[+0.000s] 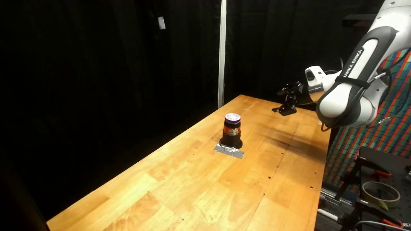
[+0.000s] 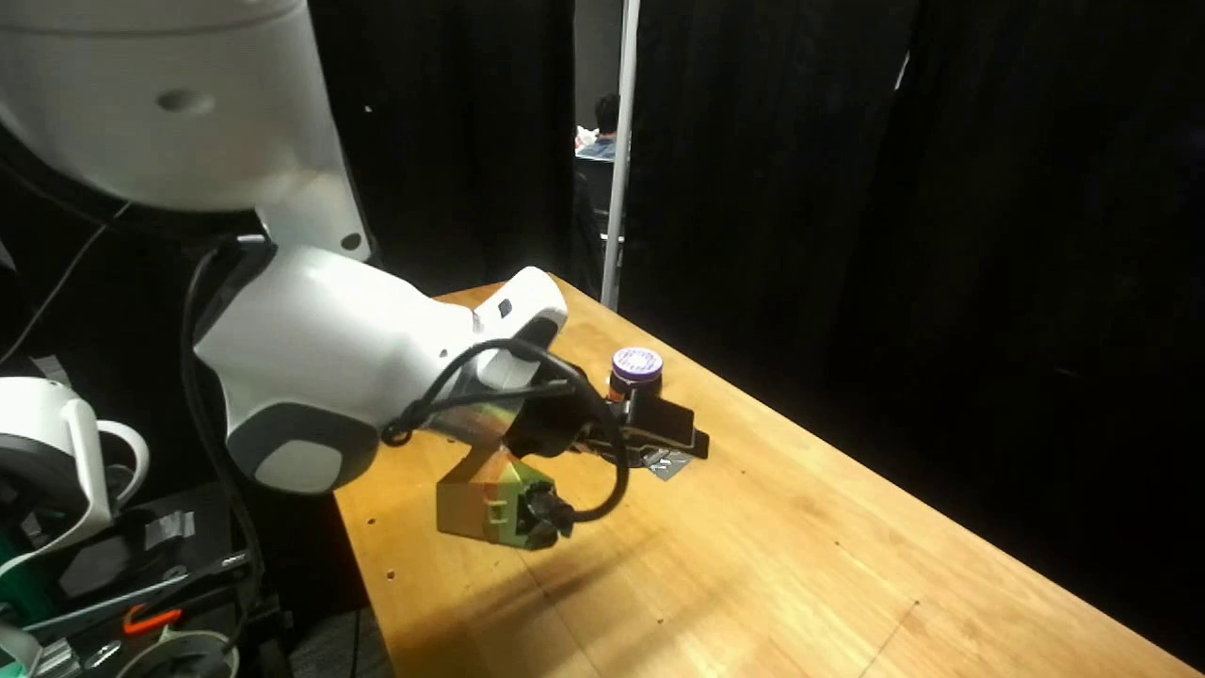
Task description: Put the rubber bung around the neck of the brown bottle
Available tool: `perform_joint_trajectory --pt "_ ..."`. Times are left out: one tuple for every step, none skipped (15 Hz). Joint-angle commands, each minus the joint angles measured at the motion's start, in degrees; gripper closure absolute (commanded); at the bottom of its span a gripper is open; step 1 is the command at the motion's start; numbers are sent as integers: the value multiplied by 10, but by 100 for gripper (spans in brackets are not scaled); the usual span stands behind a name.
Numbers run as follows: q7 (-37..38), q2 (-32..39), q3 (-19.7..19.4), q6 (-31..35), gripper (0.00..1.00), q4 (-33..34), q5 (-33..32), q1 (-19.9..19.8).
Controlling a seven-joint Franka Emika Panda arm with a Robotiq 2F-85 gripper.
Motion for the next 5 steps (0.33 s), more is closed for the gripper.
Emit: perform_joint_trajectory --pt "5 -131 -73 -73 0 -24 164 116" --pt "-16 -148 -94 -91 0 -23 214 146" --pt "-37 -158 -114 -103 0 -20 265 174" --pt "-49 -168 -126 -119 0 -18 315 193" --pt "6 -144 -210 -112 0 -14 237 264"
